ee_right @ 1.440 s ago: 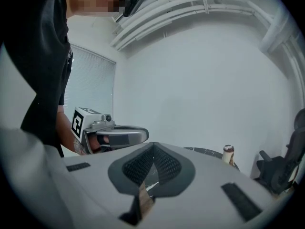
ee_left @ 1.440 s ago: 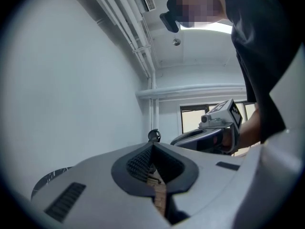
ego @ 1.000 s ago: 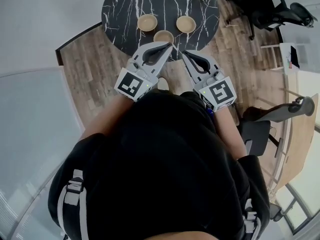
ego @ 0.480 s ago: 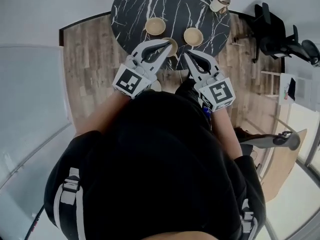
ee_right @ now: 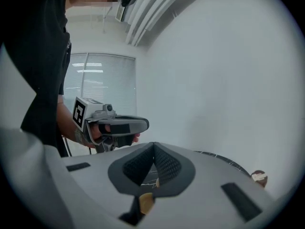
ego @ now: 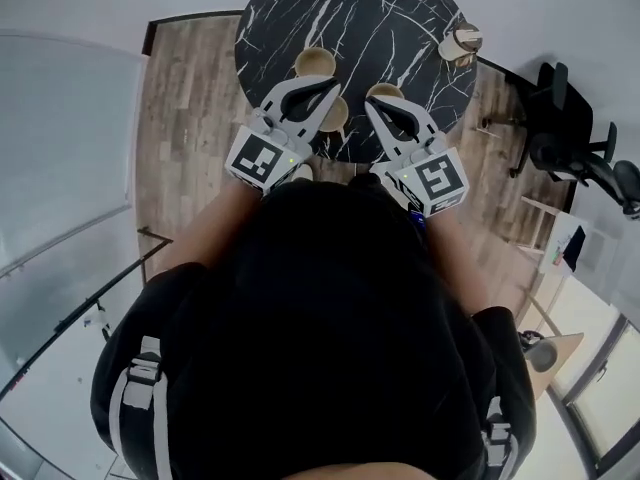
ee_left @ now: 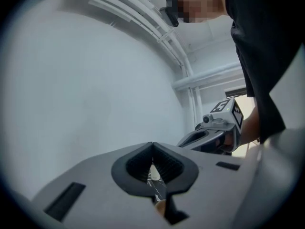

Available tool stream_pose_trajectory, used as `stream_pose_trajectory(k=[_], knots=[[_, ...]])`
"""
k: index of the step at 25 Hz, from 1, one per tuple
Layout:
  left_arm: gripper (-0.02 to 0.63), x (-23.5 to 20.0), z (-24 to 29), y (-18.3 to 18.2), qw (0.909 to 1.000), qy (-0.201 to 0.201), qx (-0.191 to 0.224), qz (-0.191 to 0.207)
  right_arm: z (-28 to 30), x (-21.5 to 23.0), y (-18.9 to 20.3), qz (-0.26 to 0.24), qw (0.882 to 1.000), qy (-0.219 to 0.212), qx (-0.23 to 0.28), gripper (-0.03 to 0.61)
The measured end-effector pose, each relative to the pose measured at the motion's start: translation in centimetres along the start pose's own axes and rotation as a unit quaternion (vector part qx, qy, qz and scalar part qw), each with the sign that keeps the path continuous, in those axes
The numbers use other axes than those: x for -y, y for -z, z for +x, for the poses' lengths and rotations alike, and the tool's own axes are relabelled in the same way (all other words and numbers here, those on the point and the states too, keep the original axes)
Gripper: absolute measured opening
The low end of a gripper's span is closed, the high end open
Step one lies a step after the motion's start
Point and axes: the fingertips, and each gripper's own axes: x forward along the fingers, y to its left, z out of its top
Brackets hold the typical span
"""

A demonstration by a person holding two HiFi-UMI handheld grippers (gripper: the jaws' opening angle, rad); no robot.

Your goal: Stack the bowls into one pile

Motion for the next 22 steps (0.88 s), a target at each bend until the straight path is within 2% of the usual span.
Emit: stream_pose_trajectory(k=[8,15,22], knots=[[0.005,0.7,4.0,0.2,0.9980,-0.061,-0.014,-0.008,-0.7,4.1,1.6,-0.001,0.998,-0.066,-0.013,0.003],[0.005,-0.2,5.0,1.2,0.9914,-0.123,-0.040,-0.024,0.1,5.8,2.8,0.004,0.993,-0.116,-0.024,0.003],[0.005,-2.7,2.6,2.5,0.9867,-0.152,-0.047,-0.033,5.4,5.4,6.0,0.003,0.986,-0.139,-0.092,0.003]])
